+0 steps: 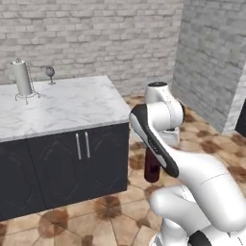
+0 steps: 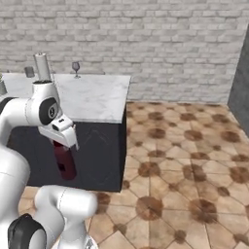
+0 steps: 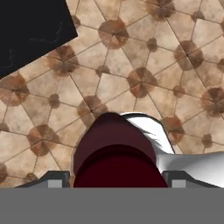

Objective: There is a wine glass and glass cup on the dining counter. Place the wine bottle next to the wine glass and the juice bottle next to the glass cup.

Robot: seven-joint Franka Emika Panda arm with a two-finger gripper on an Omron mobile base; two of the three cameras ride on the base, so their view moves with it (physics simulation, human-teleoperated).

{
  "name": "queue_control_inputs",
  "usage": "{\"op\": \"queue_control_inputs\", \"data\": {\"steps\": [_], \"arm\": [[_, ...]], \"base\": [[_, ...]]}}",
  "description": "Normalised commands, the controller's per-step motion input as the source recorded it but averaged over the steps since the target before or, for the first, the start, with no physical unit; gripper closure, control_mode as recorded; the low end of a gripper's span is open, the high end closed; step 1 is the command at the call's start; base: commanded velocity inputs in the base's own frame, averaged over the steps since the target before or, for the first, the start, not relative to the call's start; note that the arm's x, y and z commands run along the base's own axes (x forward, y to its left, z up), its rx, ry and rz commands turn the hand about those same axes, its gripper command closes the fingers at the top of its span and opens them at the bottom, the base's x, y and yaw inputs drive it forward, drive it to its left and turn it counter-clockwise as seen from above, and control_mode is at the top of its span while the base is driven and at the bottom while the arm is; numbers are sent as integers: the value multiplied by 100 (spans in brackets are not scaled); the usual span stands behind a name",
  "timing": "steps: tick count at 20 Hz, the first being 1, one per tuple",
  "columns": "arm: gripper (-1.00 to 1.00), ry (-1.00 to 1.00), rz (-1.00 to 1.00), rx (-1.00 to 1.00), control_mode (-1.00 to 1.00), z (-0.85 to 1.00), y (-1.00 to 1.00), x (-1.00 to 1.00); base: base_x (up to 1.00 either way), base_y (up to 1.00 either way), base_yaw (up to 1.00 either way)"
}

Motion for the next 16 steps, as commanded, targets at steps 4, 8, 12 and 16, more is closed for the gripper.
{"op": "queue_control_inputs", "data": {"steps": [4,8,12,16], "arm": [[100,0,0,0,100,0,0,0],[100,0,0,0,100,0,0,0],[100,0,0,0,100,0,0,0],[100,0,0,0,100,0,0,0]], "base": [[75,-24,23],[80,-31,11],[78,-39,5],[70,-47,3]]}}
